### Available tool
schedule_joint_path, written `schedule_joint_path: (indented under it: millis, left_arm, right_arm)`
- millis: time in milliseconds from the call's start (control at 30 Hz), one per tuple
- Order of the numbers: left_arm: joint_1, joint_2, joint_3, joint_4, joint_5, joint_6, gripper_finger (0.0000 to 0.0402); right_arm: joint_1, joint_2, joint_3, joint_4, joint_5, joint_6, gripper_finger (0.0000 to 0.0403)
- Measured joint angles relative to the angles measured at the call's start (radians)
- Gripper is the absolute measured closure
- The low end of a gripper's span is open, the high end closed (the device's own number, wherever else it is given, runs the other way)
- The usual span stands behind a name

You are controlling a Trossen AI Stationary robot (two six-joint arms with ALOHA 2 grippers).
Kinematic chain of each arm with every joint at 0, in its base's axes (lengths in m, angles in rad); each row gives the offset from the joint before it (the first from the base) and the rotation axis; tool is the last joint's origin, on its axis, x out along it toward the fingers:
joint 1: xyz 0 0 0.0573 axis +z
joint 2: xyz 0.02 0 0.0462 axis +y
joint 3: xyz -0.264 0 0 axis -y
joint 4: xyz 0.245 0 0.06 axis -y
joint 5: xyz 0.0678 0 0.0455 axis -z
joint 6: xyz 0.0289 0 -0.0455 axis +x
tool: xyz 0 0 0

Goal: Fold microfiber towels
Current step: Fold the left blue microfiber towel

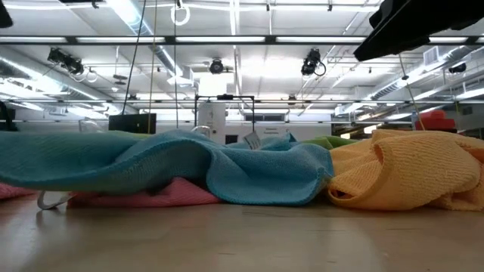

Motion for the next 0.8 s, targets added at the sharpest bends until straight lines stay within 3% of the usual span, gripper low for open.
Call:
schedule_joint_path:
  millis: [133,400,533,800]
  left_arm:
    - [0.002,-0.043,0.0,0.022,0.003,-0.146,0.0384]
    - [0.002,-0.107,0.0,0.022,0.03,-0.351,0.0384]
    - [0.002,-0.107,0.0,0.023,0.033,-0.376,0.0375]
    - [0.002,-0.107,0.0,0.024,0.037,-0.406,0.0394]
  right_arm:
    - [0.005,0.053,0.0,0.1,-0.071,-0.067,0.0246]
    - [-0.009,0.207,0.011,0.234,-0.101,-0.147,0.0246]
    - [-0.051,0.294,0.048,0.274,-0.192,-0.183,0.0246]
    - [-0.115,0.375,0.117,0.196,-0.236,-0.269,0.0252]
